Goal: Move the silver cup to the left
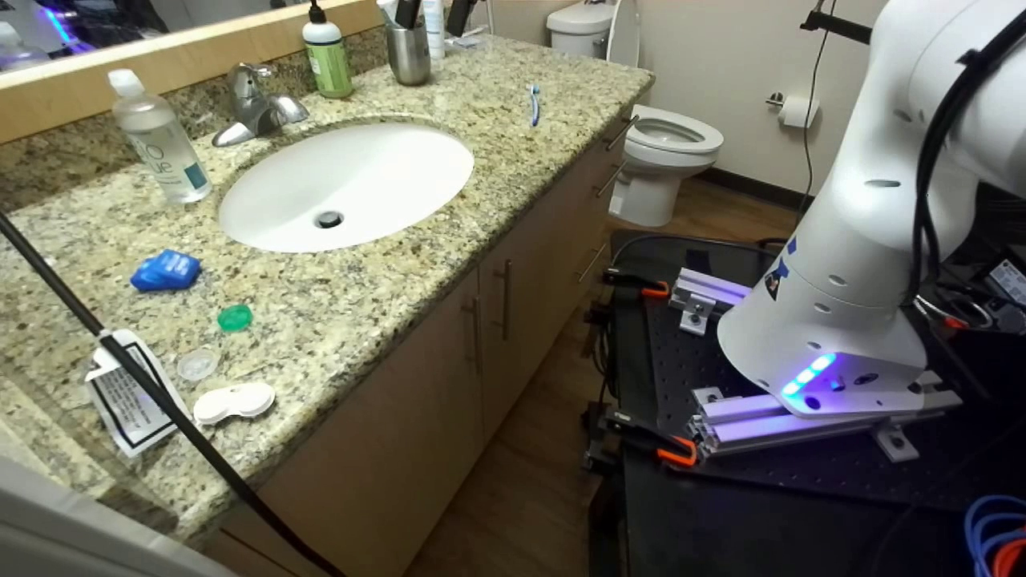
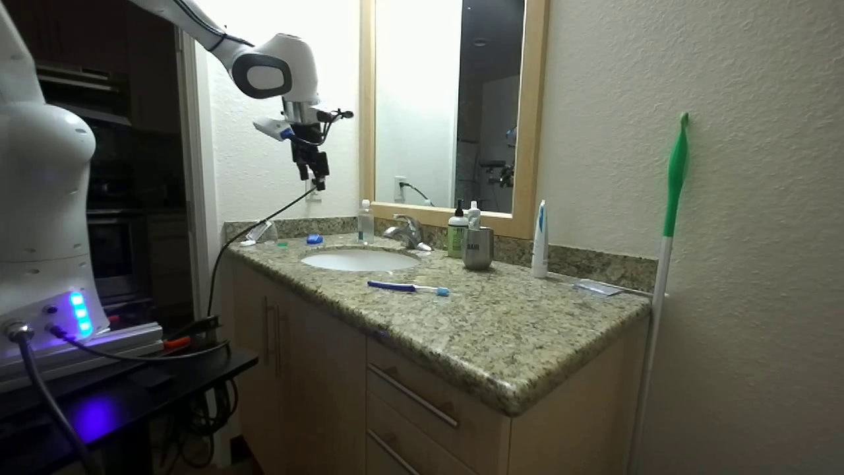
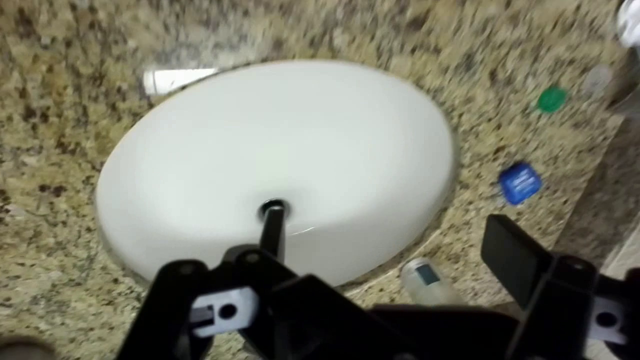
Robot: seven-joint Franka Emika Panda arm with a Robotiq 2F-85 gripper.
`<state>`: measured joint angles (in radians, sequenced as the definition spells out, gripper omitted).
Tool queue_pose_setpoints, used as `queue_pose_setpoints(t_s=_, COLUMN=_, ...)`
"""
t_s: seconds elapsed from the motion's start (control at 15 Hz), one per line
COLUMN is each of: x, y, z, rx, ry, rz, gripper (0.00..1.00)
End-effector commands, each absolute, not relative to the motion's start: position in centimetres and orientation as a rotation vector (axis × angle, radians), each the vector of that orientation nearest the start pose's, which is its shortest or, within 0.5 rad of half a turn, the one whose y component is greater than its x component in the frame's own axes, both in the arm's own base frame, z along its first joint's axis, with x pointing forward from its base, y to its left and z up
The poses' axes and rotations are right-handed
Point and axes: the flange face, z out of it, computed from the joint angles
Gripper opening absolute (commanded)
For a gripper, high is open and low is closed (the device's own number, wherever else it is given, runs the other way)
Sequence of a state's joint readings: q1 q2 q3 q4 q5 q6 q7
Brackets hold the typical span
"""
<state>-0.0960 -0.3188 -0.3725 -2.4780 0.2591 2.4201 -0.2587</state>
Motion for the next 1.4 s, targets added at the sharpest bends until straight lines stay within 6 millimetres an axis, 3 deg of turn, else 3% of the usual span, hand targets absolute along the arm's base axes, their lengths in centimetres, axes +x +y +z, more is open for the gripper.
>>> queue_pose_setpoints(t_s=0.0, x=45.2, y=-27.9, z=41.7, rx=-2.821, ry=0.801, rz=-0.648, gripper=1.0)
queue_pose_setpoints(t_s=0.2, x=48.5, y=-32.9, z=42.8, rx=-2.739, ry=1.064, rz=-0.713, gripper=1.0)
queue_pose_setpoints(t_s=0.27, x=45.7, y=-30.1, z=42.4, rx=-2.777, ry=0.94, rz=-0.702, gripper=1.0)
queue_pose_setpoints(t_s=0.4, x=47.4, y=-32.4, z=43.0, rx=-2.764, ry=1.029, rz=-0.724, gripper=1.0)
queue_pose_setpoints(t_s=0.47, x=48.4, y=-32.6, z=41.9, rx=-2.817, ry=1.041, rz=-0.772, gripper=1.0)
queue_pose_setpoints(t_s=0.53, x=50.7, y=-34.2, z=41.0, rx=-2.821, ry=1.162, rz=-0.848, gripper=1.0)
queue_pose_setpoints(t_s=0.67, x=52.8, y=-37.6, z=41.0, rx=-2.784, ry=1.319, rz=-0.904, gripper=1.0)
queue_pose_setpoints(t_s=1.07, x=55.1, y=-47.2, z=40.5, rx=-2.746, ry=1.822, rz=-0.814, gripper=1.0)
queue_pose_setpoints(t_s=1.13, x=53.8, y=-44.7, z=40.4, rx=-2.747, ry=1.696, rz=-0.865, gripper=1.0)
queue_pose_setpoints(t_s=1.2, x=54.0, y=-45.7, z=40.3, rx=-2.747, ry=1.73, rz=-0.862, gripper=1.0)
queue_pose_setpoints(t_s=1.33, x=54.1, y=-45.5, z=39.9, rx=-2.746, ry=1.725, rz=-0.857, gripper=1.0)
